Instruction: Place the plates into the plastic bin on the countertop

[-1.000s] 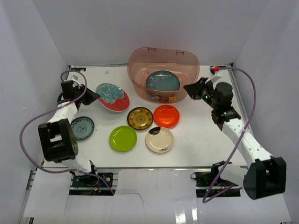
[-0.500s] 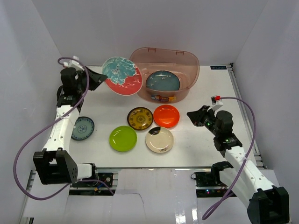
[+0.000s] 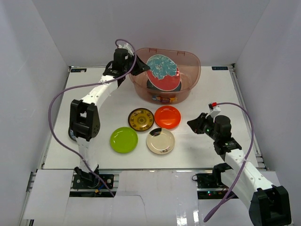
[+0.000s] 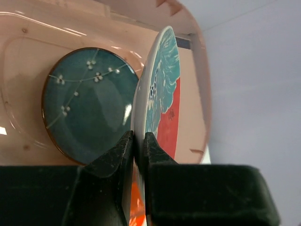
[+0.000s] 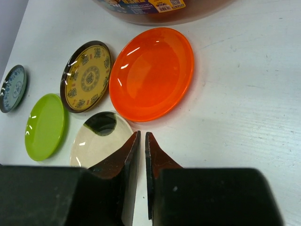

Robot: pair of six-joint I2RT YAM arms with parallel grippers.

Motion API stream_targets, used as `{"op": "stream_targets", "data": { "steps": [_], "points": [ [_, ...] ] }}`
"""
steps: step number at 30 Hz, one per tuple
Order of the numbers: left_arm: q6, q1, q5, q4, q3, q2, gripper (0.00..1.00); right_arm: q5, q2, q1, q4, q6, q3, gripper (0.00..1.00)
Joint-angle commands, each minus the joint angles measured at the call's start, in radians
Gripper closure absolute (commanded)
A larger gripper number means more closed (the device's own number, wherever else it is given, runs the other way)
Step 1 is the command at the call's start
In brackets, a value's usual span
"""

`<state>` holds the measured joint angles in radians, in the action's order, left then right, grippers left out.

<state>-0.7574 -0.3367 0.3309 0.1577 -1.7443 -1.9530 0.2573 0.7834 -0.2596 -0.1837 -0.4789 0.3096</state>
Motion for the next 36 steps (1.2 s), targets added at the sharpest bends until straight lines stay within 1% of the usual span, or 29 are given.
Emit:
{"op": "stream_targets", "data": {
  "steps": [1,2,3,6,10,11,12,13,14,15,16,17,18,19,20,21,23,27,31,34,36],
  "points": [
    [-0.022,-0.01,-0.021,-0.083,-0.174,-0.042,1.0,0.002,-0.018,-0.006,0.001,0.049,0.0,0.85],
    [-0.022,-0.012,-0.02,-0.069,-0.202,-0.1,1.0,-0.001,-0.019,-0.007,0.007,0.052,0.003,0.85],
    [-0.022,-0.015,-0.018,-0.064,-0.251,-0.128,1.0,-0.006,-0.021,-0.007,0.013,0.059,0.011,0.84],
    [-0.016,-0.018,-0.015,-0.055,-0.326,-0.222,1.0,-0.007,-0.026,-0.007,0.029,0.068,0.011,0.84],
    [-0.013,-0.022,0.0,-0.043,-0.391,-0.316,1.0,0.005,-0.029,-0.009,0.029,0.06,0.002,0.82],
    [-0.013,-0.022,0.003,-0.041,-0.394,-0.326,0.97,0.005,-0.027,-0.01,0.027,0.059,0.0,0.82],
    [-0.013,-0.022,0.007,-0.041,-0.396,-0.345,0.91,0.003,-0.027,-0.01,0.029,0.059,-0.001,0.8],
    [-0.011,-0.022,0.01,-0.038,-0.396,-0.349,0.76,0.003,-0.027,-0.012,0.027,0.059,-0.003,0.78],
    [-0.011,-0.022,0.017,-0.032,-0.393,-0.35,0.66,0.002,-0.023,-0.013,0.027,0.059,-0.003,0.75],
    [-0.008,-0.022,0.02,-0.03,-0.383,-0.34,0.55,0.003,-0.019,-0.013,0.027,0.059,-0.003,0.64],
    [-0.003,-0.022,0.02,-0.032,-0.373,-0.33,0.45,0.01,-0.012,-0.016,0.027,0.059,-0.004,0.57],
    [0.012,-0.022,0.013,-0.032,-0.348,-0.317,0.28,0.013,0.006,-0.02,0.027,0.057,-0.003,0.46],
    [0.026,-0.022,0.007,-0.032,-0.336,-0.285,0.21,0.029,0.017,-0.021,0.027,0.06,-0.003,0.4],
    [0.041,-0.022,0.0,-0.023,-0.316,-0.265,0.1,0.04,0.042,-0.026,0.026,0.059,-0.004,0.34],
    [0.079,-0.022,-0.016,-0.017,-0.305,-0.245,0.06,0.049,0.053,-0.027,0.023,0.056,-0.007,0.25],
    [0.102,-0.022,-0.026,-0.012,-0.294,-0.222,0.03,0.068,0.062,-0.029,0.018,0.048,-0.009,0.22],
    [0.15,-0.021,-0.05,0.009,-0.262,-0.153,0.02,0.091,0.086,-0.041,0.01,0.04,-0.021,0.15],
    [0.3,-0.022,-0.093,0.078,-0.235,-0.058,0.02,0.14,0.111,-0.075,-0.013,0.019,-0.053,0.13],
    [0.397,-0.019,-0.105,0.187,-0.227,0.002,0.02,0.169,0.154,-0.118,-0.042,-0.003,-0.096,0.12],
    [0.411,-0.018,-0.093,0.209,-0.184,0.019,0.02,0.162,0.162,-0.168,-0.074,-0.032,-0.122,0.12],
    [0.397,-0.019,-0.075,0.209,-0.172,-0.009,0.02,0.142,0.148,-0.184,-0.086,-0.049,-0.127,0.12]
  ]
}}
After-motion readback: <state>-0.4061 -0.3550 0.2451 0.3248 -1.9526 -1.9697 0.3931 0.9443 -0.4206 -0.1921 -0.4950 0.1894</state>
